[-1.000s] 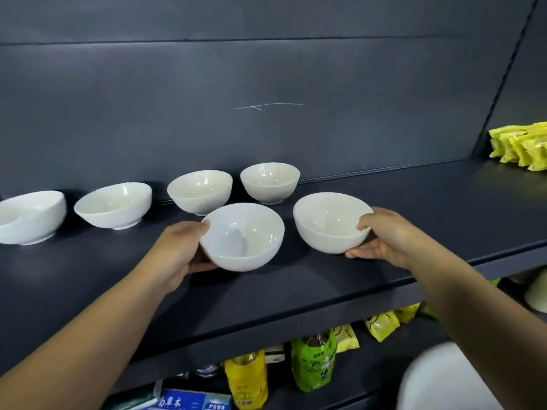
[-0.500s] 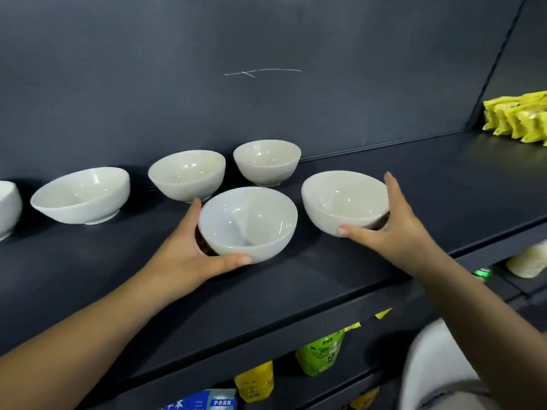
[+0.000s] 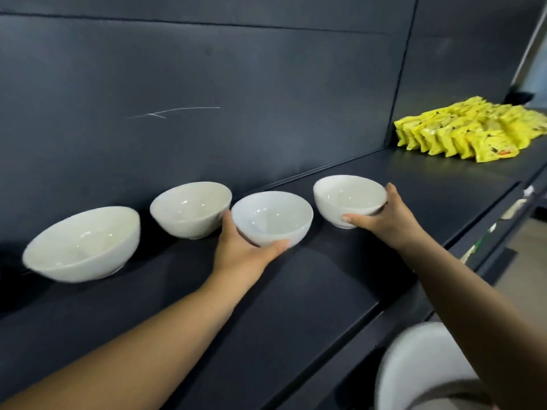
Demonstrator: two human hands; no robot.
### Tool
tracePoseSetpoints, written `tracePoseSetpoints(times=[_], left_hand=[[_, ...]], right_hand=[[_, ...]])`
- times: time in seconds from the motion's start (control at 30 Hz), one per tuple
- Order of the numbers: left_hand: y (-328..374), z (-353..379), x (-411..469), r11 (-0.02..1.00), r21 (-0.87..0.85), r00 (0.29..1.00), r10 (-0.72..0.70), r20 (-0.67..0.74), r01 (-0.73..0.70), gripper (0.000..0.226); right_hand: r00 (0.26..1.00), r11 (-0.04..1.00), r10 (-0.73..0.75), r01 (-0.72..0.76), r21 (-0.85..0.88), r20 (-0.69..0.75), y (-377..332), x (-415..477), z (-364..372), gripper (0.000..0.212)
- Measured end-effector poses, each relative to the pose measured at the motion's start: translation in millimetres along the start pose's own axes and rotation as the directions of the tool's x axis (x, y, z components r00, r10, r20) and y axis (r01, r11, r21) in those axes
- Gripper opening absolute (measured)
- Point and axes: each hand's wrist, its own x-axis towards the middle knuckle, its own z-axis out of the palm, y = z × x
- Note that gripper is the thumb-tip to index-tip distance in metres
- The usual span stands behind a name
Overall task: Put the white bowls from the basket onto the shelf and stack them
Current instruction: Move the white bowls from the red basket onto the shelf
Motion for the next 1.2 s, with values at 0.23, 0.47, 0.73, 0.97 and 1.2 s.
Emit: tracePoseSetpoints(times=[0.23, 0.47, 0.73, 0.97, 1.2], left_hand=[[0.4, 66.8, 80.0, 0.993, -0.082, 0.975, -0.098, -0.2, 0.083, 0.11], [3.0, 83.1, 98.1, 0.991, -0.096, 0.939, -0.117, -0.325, 0.09, 0.11], [2.6, 81.7, 97.7, 0.992, -0.045, 0.929, -0.127, -0.346, 0.119, 0.113], [11.0, 74.8, 83.1, 0.984, -0.07, 0.955, -0.176, -0.237, 0.164, 0.104], [35.4, 50.2, -13.2, 0.993, -0.052, 0.993, -0.106, -0.051, 0.103, 0.035]], right_hand=[[0.999, 0.999, -0.036, 0.035, 0.018, 0.034, 7.8, 93.1, -2.7, 0.105], [0.987, 0.995, -0.066, 0.053, 0.089, 0.149, 3.9, 147.4, 19.6, 0.105], [0.97, 0.985, -0.09, 0.052, 0.167, 0.225, -1.1, 157.6, 39.7, 0.114], [0.992, 0.988, -0.044, 0.025, 0.151, 0.122, -3.5, 125.4, 31.0, 0.087], [0.997, 0.988, -0.082, 0.08, 0.135, 0.009, 4.8, 8.9, -20.8, 0.027]])
